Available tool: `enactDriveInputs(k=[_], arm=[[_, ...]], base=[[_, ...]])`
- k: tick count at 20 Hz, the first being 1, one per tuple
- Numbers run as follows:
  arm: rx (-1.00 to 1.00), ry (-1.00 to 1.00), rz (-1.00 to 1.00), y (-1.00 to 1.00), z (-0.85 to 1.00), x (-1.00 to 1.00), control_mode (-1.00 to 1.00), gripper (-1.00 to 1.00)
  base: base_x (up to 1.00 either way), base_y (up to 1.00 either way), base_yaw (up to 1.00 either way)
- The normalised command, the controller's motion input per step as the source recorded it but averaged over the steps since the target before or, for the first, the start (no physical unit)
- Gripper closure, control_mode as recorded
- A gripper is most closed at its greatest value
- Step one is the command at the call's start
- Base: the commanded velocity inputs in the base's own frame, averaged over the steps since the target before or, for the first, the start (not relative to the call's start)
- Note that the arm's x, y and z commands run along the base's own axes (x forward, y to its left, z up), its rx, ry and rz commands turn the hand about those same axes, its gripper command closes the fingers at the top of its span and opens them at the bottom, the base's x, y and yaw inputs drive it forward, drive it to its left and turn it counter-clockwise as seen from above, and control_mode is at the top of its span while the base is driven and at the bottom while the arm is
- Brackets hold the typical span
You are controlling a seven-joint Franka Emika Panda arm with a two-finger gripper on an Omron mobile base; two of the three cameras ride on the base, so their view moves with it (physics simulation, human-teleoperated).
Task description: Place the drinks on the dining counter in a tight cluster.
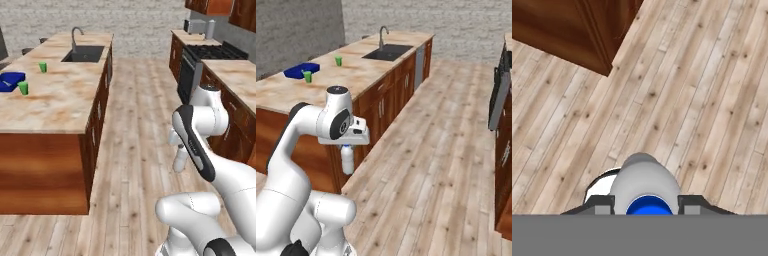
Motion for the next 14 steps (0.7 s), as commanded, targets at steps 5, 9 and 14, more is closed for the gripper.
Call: enactDriveInputs(k=[5,9,14], arm=[[0.00,0.00,0.00,0.00,0.00,0.00,1.00,1.00],[0.00,0.00,0.00,0.00,0.00,0.00,1.00,1.00],[0.00,0.00,0.00,0.00,0.00,0.00,1.00,1.00]], base=[[0.64,1.00,-0.17],[0.48,1.00,-0.17],[0.30,1.00,-0.06]])
